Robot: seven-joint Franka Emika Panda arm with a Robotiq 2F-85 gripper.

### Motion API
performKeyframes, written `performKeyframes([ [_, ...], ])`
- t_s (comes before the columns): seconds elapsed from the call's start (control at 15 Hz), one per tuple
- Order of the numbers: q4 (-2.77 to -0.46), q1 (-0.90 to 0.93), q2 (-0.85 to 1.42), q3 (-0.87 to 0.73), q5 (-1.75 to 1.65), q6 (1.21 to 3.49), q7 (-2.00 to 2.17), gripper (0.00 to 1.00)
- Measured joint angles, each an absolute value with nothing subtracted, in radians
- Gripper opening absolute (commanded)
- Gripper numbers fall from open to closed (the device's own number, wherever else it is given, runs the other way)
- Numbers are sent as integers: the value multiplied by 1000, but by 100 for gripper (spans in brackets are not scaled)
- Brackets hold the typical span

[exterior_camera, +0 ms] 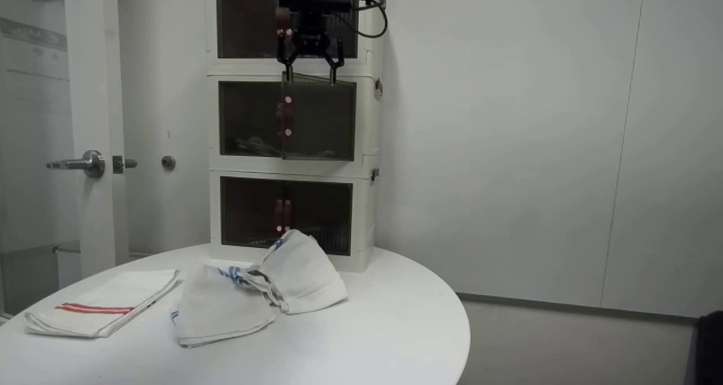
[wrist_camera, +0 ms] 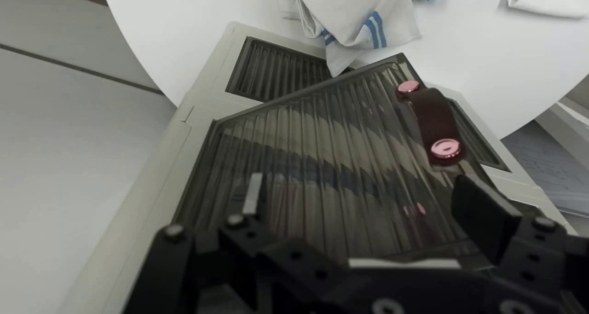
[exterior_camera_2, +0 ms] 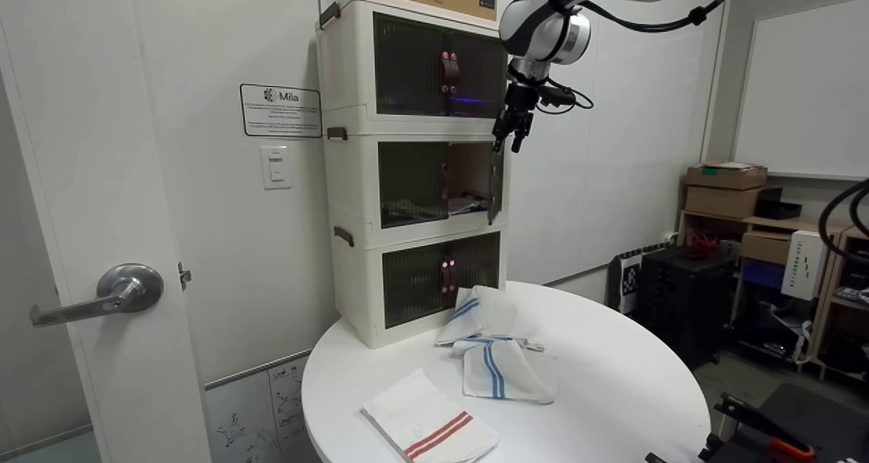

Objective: Close the left and right cabinet doors, respectively

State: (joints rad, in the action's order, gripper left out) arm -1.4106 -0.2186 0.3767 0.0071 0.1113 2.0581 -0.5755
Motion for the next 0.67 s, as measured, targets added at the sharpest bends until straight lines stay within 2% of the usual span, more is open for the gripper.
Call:
performKeyframes([
  [0.67,-1302,-218,490,24,110,2076,-674,100],
])
